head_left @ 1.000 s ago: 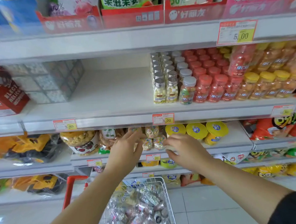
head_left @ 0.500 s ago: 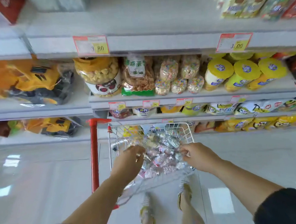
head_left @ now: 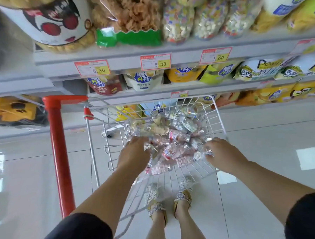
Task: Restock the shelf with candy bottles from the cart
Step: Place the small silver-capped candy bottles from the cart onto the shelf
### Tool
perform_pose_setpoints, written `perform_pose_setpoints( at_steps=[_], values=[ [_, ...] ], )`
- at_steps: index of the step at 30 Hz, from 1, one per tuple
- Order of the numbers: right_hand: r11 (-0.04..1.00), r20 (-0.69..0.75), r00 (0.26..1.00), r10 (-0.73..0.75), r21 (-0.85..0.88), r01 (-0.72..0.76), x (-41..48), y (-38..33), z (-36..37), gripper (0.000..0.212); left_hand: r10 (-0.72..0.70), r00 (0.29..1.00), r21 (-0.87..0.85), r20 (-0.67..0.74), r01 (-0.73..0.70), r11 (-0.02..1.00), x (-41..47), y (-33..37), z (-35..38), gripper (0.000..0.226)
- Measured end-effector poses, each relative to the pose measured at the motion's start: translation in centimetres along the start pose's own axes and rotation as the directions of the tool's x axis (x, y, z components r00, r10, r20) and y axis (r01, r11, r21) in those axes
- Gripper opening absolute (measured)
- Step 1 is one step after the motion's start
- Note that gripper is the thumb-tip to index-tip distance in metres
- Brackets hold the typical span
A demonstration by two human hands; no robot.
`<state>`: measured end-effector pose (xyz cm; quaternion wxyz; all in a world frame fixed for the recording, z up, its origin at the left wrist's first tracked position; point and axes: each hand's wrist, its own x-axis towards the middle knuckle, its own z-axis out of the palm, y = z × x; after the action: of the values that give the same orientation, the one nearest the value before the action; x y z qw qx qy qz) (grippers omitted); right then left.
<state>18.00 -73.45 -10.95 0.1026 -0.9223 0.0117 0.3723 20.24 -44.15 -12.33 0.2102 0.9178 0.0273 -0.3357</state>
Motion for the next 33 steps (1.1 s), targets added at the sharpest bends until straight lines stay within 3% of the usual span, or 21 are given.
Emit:
perform_pose_setpoints(
  at_steps=[4,8,14,18,24,26,30,33],
  values=[
    [0.995,-0.11,0.989,-0.1,0.011,0.102,4.4,-0.7,0.2,0.039,0.044,0.997,0.145,-0.062,-0.034,0.989,6.2,0.3,1.0,0.059],
    [0.971,-0.243,0.941,-0.236,-0.027,0.237,8.8,-3.1,-1.2,0.043,0.093,0.995,0.215,-0.025,-0.085,0.973,10.8,0.5,1.7,0.072],
    [0.921,-0.147,0.911,-0.385,-0.13,0.368,12.3,-6.4,-1.2,0.04,0.223,0.975,0.252,0.001,-0.216,0.943,13.3,0.3,2.9,0.08],
    [0.929,-0.124,0.923,-0.364,0.027,0.37,13.7,-8.4,0.7,0.04,0.364,0.931,0.259,0.027,-0.358,0.897,13.4,0.5,2.7,0.083],
    [0.9,-0.27,0.904,-0.331,0.199,0.388,14.8,-8.9,3.2,0.036,0.307,0.951,0.228,0.036,-0.307,0.924,13.3,0.5,3.4,0.083],
    [0.886,-0.299,0.917,-0.264,0.301,0.353,15.2,-9.0,3.8,0.045,0.277,0.96,0.219,0.034,-0.277,0.936,12.7,0.9,3.8,0.077],
    [0.866,-0.217,0.96,-0.178,0.43,0.257,15.8,-8.9,3.3,0.074,0.238,0.971,0.187,-0.008,-0.232,0.954,10.7,2.2,5.1,0.07],
    [0.896,-0.19,0.942,-0.278,0.302,0.325,15.5,-8.3,2.9,0.045,0.231,0.967,0.177,-0.103,-0.211,0.961,9.0,3.1,6.0,0.057]
  ],
)
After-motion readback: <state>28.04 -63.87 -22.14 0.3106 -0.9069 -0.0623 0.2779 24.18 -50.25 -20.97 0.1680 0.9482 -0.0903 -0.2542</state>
